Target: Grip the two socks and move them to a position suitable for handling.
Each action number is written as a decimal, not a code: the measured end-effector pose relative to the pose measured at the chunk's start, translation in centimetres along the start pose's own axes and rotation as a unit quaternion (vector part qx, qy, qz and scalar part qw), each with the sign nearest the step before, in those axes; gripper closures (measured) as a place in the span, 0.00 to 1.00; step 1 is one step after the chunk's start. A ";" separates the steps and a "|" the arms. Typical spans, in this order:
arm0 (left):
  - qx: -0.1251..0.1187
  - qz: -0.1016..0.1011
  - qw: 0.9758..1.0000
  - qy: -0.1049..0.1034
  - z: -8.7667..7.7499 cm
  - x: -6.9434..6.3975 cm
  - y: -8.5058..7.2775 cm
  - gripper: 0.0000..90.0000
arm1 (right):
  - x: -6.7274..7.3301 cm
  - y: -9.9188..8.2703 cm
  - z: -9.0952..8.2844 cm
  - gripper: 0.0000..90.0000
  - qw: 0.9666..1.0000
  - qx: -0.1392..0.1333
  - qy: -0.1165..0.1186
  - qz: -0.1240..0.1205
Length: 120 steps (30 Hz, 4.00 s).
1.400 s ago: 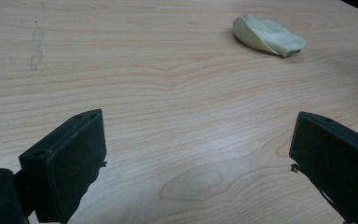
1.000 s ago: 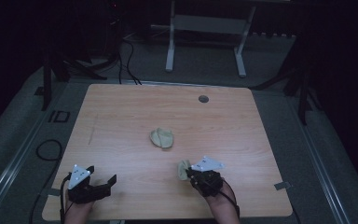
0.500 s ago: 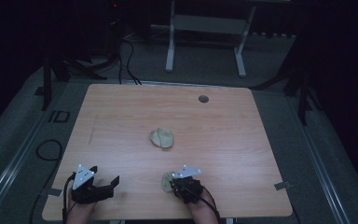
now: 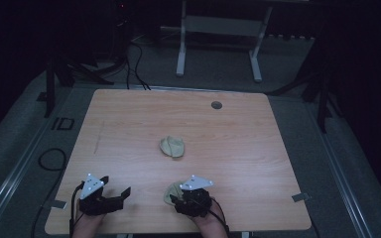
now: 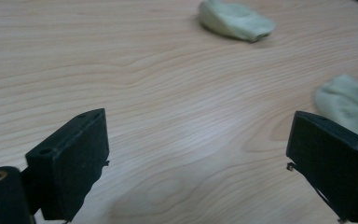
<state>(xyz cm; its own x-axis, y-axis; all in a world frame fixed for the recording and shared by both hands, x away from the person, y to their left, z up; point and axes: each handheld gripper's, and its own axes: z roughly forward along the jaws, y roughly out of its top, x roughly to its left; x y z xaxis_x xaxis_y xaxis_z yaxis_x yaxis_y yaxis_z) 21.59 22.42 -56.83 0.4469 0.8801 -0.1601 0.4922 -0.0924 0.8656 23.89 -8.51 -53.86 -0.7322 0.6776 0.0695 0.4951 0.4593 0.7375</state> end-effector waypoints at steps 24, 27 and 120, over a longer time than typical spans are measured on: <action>0.112 0.197 0.959 -0.169 7.0 -9.9 3.0 0.99 | -4.9 1.8 0.7 0.72 0.995 0.072 0.051 -0.041; 0.131 0.202 0.957 -0.161 7.9 -9.9 2.9 0.99 | -5.1 1.3 1.6 0.72 0.994 0.087 0.050 -0.041; 0.133 0.184 0.950 -0.213 11.7 -11.9 4.6 0.62 | -12.7 -6.0 -7.0 0.84 0.996 0.066 -0.035 0.056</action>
<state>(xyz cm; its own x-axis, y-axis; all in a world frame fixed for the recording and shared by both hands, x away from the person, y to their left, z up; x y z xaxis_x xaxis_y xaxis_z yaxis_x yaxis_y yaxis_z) 27.30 6.03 -56.47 0.8596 0.5017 -0.0967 0.3900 -0.5219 0.7586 26.96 -23.95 -54.46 -0.6367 0.7650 0.0966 0.6329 0.4469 0.6322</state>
